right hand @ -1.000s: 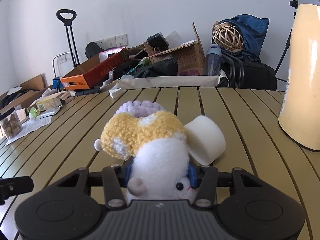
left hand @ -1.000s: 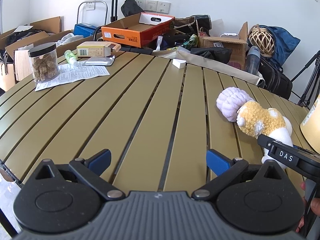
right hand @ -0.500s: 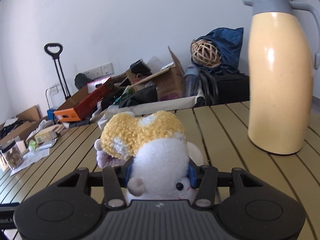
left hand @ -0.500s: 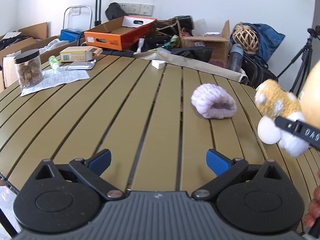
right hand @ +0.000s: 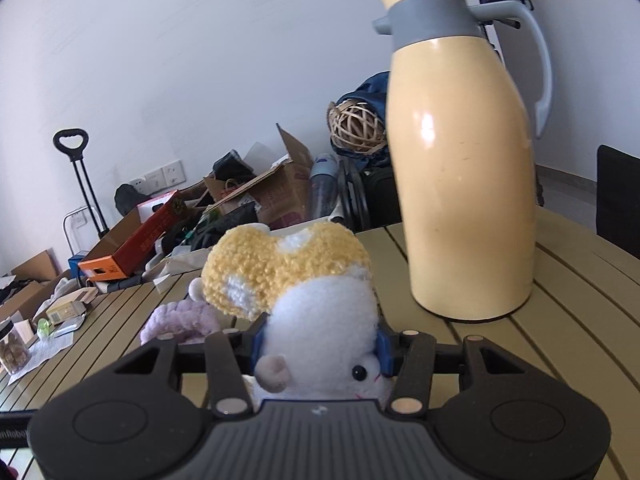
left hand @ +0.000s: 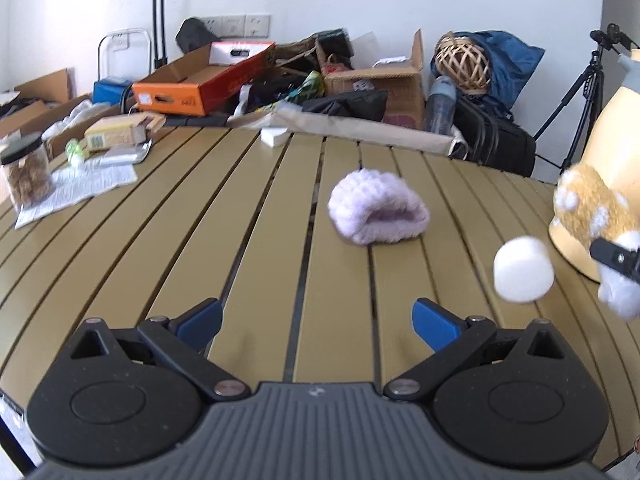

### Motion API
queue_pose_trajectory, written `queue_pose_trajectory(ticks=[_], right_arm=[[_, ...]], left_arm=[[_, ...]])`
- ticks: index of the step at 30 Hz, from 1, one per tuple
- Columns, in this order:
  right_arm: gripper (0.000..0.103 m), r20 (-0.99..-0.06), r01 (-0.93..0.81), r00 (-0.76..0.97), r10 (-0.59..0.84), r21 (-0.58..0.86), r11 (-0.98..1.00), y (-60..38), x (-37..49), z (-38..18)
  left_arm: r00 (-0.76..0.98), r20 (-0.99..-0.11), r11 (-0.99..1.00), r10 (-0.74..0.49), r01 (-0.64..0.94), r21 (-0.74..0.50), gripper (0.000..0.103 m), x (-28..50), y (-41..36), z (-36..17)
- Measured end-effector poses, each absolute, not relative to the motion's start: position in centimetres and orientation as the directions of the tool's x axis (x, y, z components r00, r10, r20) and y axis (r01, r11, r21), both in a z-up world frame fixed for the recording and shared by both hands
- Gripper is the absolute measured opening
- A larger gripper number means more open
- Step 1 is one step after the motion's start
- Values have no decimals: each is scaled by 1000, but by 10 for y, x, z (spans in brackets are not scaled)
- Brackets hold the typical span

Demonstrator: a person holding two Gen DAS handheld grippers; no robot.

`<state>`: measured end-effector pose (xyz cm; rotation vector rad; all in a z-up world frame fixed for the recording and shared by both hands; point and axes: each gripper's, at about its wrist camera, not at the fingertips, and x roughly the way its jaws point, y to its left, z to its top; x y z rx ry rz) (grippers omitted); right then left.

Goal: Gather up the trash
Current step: 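Lift the sheep plush with right tool while left tool grasps the lavender scrunchie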

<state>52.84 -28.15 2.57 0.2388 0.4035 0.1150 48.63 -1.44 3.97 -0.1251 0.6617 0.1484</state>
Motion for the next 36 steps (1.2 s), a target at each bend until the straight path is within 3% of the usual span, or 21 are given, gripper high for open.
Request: queue_pose_trajectory(ticks=[18, 36], right_arm=[[49, -386, 31, 919, 82, 279, 960, -327, 526, 16], [49, -404, 169, 913, -54, 254, 952, -374, 529, -2]], left_arm=[[787, -602, 991, 135, -123, 61, 103, 536, -36, 67], [737, -670, 996, 88, -67, 57, 103, 659, -52, 25]])
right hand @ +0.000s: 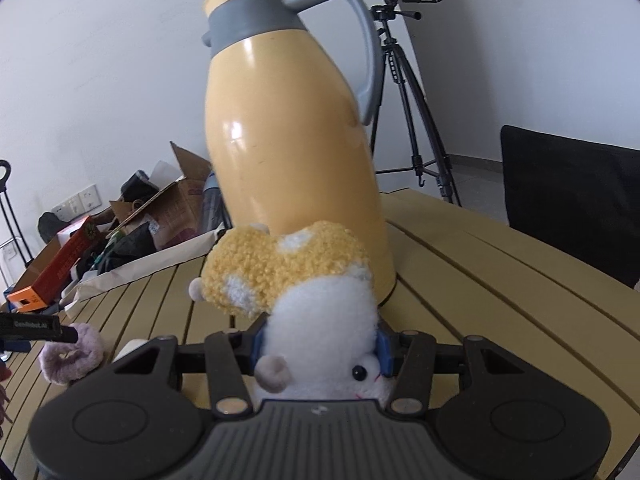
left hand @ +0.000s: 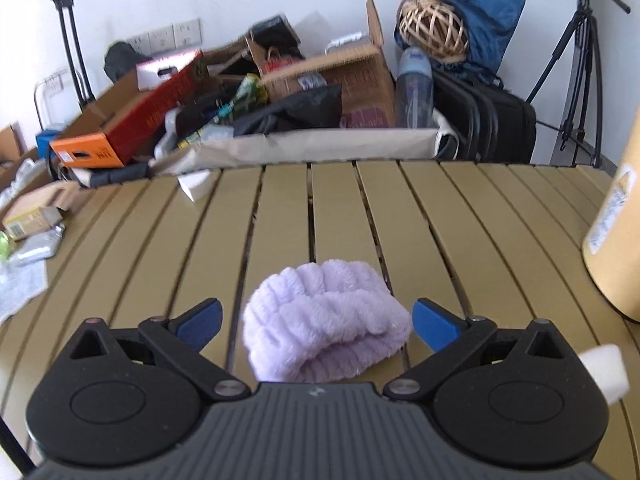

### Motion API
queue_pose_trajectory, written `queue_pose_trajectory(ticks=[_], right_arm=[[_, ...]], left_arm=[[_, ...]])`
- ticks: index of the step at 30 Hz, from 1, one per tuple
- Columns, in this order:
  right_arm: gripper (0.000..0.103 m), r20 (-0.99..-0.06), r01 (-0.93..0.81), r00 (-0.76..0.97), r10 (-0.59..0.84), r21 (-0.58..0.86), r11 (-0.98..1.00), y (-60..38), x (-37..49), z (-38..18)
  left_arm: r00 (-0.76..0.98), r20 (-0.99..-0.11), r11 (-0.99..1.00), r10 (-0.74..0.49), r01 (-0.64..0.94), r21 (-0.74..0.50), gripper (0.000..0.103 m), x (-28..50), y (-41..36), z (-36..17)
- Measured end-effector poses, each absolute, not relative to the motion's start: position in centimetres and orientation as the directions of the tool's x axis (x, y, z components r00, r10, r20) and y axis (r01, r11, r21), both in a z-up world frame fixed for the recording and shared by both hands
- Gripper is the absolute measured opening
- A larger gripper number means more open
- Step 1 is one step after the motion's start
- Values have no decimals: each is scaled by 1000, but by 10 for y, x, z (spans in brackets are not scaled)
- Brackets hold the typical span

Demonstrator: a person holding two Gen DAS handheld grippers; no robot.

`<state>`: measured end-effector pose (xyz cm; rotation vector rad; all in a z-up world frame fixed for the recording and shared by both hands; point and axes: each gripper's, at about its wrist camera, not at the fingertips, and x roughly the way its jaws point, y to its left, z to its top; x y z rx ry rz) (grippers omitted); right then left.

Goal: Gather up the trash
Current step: 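Lift the sheep plush with right tool while left tool grasps the lavender scrunchie, then carry the sheep plush and lavender scrunchie down toward the black bin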

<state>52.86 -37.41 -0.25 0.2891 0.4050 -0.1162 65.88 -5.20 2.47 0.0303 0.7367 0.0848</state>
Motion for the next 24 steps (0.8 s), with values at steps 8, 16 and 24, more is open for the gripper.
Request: queue_pose_trajectory(ticks=[8, 16, 24], right_arm=[[49, -402, 229, 909, -112, 257, 939, -388, 530, -5], [49, -410, 246, 904, -120, 269, 931, -393, 534, -10], [49, -411, 235, 905, -104, 281, 931, -395, 532, -9]], left_arm=[[685, -726, 997, 55, -80, 0, 103, 693, -48, -5], [681, -728, 996, 81, -82, 33, 98, 695, -53, -14], [689, -721, 997, 75, -77, 31, 82, 683, -55, -9]])
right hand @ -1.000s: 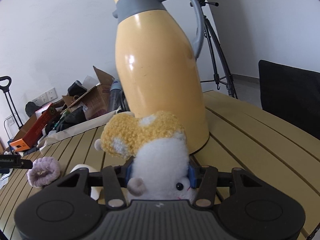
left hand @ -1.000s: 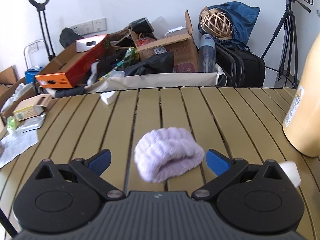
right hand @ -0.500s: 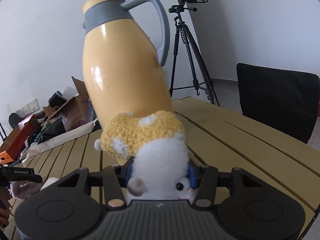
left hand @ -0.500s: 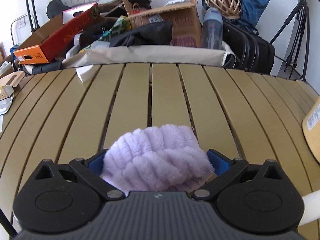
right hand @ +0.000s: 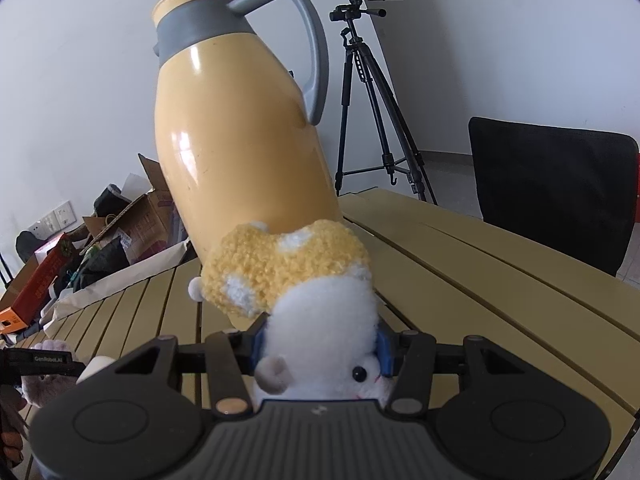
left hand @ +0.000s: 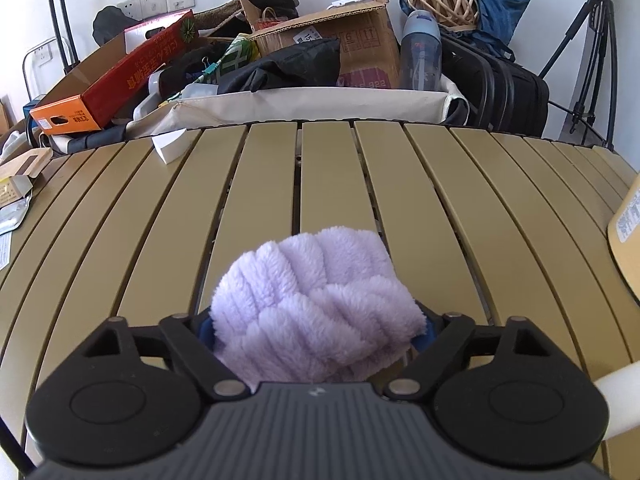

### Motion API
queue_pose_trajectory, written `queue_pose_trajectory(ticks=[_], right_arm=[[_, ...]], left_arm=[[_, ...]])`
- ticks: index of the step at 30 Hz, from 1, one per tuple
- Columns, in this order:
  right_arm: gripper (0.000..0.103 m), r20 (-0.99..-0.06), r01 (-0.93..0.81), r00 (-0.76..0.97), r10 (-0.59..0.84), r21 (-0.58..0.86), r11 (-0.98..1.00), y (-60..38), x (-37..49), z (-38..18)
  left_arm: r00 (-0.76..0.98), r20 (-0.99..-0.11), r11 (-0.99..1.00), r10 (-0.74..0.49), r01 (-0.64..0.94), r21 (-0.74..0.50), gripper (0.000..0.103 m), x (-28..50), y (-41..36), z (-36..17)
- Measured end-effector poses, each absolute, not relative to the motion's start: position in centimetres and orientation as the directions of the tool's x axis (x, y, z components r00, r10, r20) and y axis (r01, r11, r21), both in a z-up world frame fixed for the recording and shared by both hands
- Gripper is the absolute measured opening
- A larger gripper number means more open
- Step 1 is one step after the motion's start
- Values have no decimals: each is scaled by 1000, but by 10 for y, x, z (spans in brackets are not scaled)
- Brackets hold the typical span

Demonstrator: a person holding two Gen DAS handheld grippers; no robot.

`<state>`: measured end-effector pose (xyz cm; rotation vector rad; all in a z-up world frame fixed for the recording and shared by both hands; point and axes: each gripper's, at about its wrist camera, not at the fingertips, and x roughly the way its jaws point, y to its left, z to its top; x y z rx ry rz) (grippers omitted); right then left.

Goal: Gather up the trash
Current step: 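Carry the sheep plush and lavender scrunchie down toward the black bin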

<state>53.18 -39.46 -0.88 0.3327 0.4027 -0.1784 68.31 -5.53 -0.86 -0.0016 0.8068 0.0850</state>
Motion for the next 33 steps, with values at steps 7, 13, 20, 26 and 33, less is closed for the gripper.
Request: queue_pose_trajectory(ticks=[7, 13, 20, 26, 33], right_arm=[[49, -412, 207, 909, -71, 295, 933, -390, 529, -7], [49, -399, 170, 916, -35, 309, 936, -378, 520, -2], [49, -372, 125, 928, 5, 326, 937, -365, 501, 8], [49, -348, 77, 936, 47, 334, 940, -347, 479, 17], [49, -317, 9, 943, 103, 332, 943, -322, 438, 23]], left_arm=[[716, -697, 998, 43, -62, -2, 49, 661, -49, 5], [722, -692, 999, 18, -46, -22, 31, 640, -45, 18], [736, -676, 999, 39, -52, 1, 31, 607, -40, 37], [754, -654, 998, 50, -55, 12, 31, 568, -34, 57], [779, -624, 998, 62, -55, 31, 31, 512, -29, 78]])
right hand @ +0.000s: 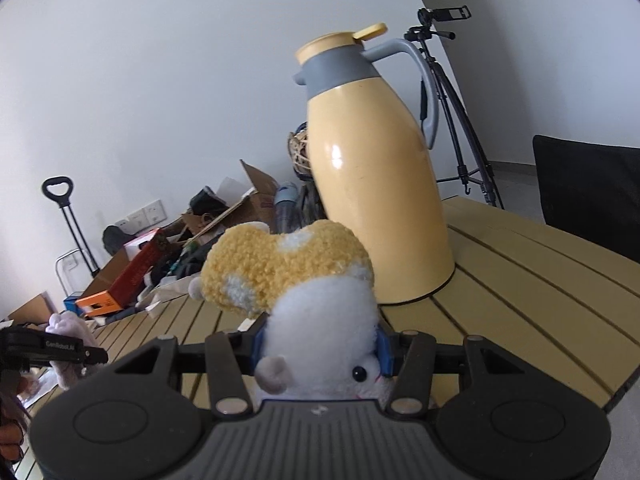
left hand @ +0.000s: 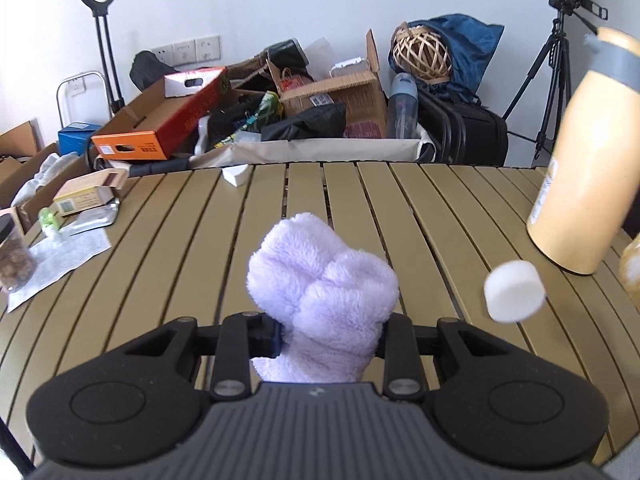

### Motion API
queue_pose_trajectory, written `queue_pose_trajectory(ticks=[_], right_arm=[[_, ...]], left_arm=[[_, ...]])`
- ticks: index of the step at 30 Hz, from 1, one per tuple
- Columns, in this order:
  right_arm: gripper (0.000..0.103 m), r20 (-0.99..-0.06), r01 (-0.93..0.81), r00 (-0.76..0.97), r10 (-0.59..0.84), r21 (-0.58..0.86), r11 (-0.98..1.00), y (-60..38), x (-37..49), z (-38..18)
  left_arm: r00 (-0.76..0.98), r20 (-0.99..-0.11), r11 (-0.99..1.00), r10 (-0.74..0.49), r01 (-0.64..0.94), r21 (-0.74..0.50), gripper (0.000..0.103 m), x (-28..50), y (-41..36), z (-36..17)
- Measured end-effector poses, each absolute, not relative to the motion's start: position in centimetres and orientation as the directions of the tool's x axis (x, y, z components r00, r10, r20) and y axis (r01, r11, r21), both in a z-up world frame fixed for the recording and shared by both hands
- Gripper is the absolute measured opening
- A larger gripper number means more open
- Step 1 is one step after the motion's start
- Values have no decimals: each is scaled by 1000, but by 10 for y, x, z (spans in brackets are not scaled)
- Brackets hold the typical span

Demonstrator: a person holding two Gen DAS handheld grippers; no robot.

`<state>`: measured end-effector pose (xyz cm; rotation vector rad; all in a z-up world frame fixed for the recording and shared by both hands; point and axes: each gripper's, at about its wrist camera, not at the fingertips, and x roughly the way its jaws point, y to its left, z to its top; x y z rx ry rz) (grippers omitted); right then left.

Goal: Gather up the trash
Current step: 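Carry the sheep plush and lavender scrunchie down toward the black bin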

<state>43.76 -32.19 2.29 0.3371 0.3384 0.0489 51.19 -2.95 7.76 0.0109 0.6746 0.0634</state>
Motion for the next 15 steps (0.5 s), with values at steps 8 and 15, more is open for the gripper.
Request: queue_pose_trajectory(ticks=[8, 15], right_arm=[[49, -296, -44, 945, 140, 310, 950, -296, 383, 28], [49, -315, -82, 932, 181, 303, 949, -280, 343, 26]], left_arm=[[805, -587, 997, 83, -69, 46, 31, 445, -19, 97], [816, -573, 997, 77, -68, 36, 31, 390, -13, 100]])
